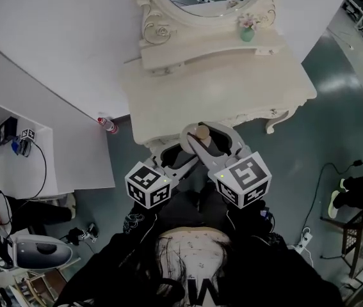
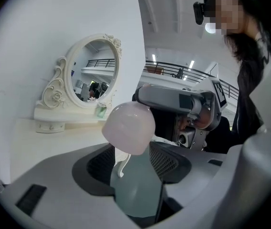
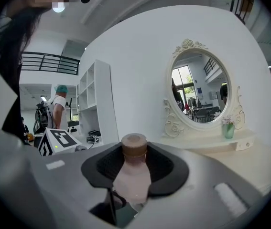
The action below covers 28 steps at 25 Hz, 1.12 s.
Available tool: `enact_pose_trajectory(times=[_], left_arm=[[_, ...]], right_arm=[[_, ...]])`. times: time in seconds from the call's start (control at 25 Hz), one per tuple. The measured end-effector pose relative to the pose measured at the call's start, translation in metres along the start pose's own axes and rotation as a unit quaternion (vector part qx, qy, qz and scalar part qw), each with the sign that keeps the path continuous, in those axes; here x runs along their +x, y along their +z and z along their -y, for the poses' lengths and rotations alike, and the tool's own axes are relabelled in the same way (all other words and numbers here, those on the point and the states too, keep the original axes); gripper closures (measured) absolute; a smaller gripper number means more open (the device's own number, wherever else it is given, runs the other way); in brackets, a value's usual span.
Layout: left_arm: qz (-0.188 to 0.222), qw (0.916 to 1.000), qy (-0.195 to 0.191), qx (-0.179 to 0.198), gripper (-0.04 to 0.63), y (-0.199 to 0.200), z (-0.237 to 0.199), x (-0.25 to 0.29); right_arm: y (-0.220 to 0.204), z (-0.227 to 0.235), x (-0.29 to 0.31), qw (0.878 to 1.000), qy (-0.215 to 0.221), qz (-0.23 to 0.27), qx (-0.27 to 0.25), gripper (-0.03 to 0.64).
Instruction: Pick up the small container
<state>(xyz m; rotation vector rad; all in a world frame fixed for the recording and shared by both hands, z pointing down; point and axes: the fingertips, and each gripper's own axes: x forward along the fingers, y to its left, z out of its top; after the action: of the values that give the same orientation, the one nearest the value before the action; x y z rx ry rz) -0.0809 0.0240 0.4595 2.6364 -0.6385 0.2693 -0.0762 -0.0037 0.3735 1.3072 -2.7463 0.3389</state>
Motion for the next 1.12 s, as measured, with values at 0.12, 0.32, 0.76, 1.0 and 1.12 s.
enact_pose_trajectory(times=[0.12, 0.32, 0.76, 1.0, 1.12], left_arm=[[-0.003, 1.0000, -0.009, 0.003, 0.370, -0.013, 0.007, -0.027], [-0.004, 0.9996, -0.026, -0.001, 0.370, -0.030, 0.021, -0.056], [0.000, 0.9992, -0.039, -0.011, 0.370, -0.048, 0.048, -0.078], [0.011, 0.9993, -0.031, -0.016, 0.370, -0.051, 0.069, -0.075], [0.012, 0.9994, -0.029, -0.017, 0.370, -0.057, 0.088, -0.071]], right_arm=[[-0.007, -0.030, -0.003, 1.000, -0.009, -0.001, -0.001, 0.469], [-0.017, -0.065, -0.012, 1.000, -0.027, -0.010, -0.007, 0.469], [-0.027, -0.096, -0.033, 0.999, -0.037, -0.024, -0.016, 0.469], [-0.026, -0.102, -0.054, 0.998, -0.029, -0.031, -0.037, 0.469], [-0.029, -0.104, -0.074, 0.998, -0.028, -0.033, -0.041, 0.469]])
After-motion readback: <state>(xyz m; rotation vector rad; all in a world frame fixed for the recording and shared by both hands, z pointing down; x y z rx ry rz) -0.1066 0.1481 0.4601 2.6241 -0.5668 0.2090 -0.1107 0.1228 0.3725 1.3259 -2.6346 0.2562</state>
